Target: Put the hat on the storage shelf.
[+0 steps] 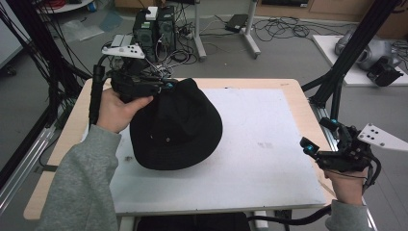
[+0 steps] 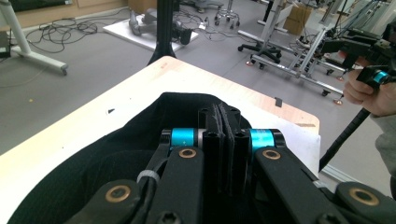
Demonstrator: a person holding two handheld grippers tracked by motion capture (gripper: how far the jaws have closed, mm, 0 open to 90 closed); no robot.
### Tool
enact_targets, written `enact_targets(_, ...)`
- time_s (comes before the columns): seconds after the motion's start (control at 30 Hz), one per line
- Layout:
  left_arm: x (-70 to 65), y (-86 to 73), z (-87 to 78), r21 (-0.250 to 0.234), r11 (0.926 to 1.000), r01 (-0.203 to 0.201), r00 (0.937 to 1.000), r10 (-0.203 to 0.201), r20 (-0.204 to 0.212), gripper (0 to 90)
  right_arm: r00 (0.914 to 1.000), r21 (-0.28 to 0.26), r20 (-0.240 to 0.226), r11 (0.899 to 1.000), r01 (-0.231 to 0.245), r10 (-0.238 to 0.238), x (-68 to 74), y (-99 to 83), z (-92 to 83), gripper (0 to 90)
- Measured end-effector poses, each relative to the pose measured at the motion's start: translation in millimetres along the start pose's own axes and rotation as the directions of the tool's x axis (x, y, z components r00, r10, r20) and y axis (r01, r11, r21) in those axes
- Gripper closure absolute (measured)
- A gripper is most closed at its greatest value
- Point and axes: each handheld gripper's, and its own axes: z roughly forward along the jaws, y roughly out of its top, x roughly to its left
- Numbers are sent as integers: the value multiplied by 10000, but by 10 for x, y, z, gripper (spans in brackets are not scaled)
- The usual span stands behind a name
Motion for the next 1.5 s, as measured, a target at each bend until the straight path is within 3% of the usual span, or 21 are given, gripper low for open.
enact_targets(0.4, -20, -55, 61, 181, 9998, -104, 9999, 102, 116, 861, 10000, 32, -87, 10000, -26, 27, 10, -9, 22, 8)
enact_targets(0.57, -4, -57, 47, -26, 10000, 17, 10000, -17, 16, 797, 10000, 70, -74, 10000, -66, 66, 9, -13, 26, 8)
enact_targets(0.83, 68, -82, -45, -402, 9970, 656, 9978, -653, 103, 361, 9999, 182, -122, 9998, -76, 79, 10, -33, 60, 8)
enact_targets(0.93, 73, -101, -102, -641, 9950, 763, 9967, -779, -232, 165, 9999, 210, -108, 9998, -62, 64, 5, -42, 71, 8)
enact_targets(1.03, 94, -127, -156, -657, 9935, 934, 9946, -962, -399, 68, 9999, 198, -109, 9998, -76, 78, 9, -46, 78, 8)
enact_targets(1.23, 123, -196, -285, -894, 9911, 989, 9924, -1049, -647, 61, 9999, 293, -145, 9995, -80, 85, 14, -57, 105, 8)
enact_targets(1.37, 135, -222, -360, -1037, 9885, 1102, 9918, -1161, -529, 61, 9999, 380, -155, 9993, -45, 51, 19, -66, 128, 8)
enact_targets(1.5, 107, -248, -433, -1180, 9888, 914, 9916, -1013, -808, 61, 9998, 410, -177, 9992, -10, 17, 20, -73, 142, 8)
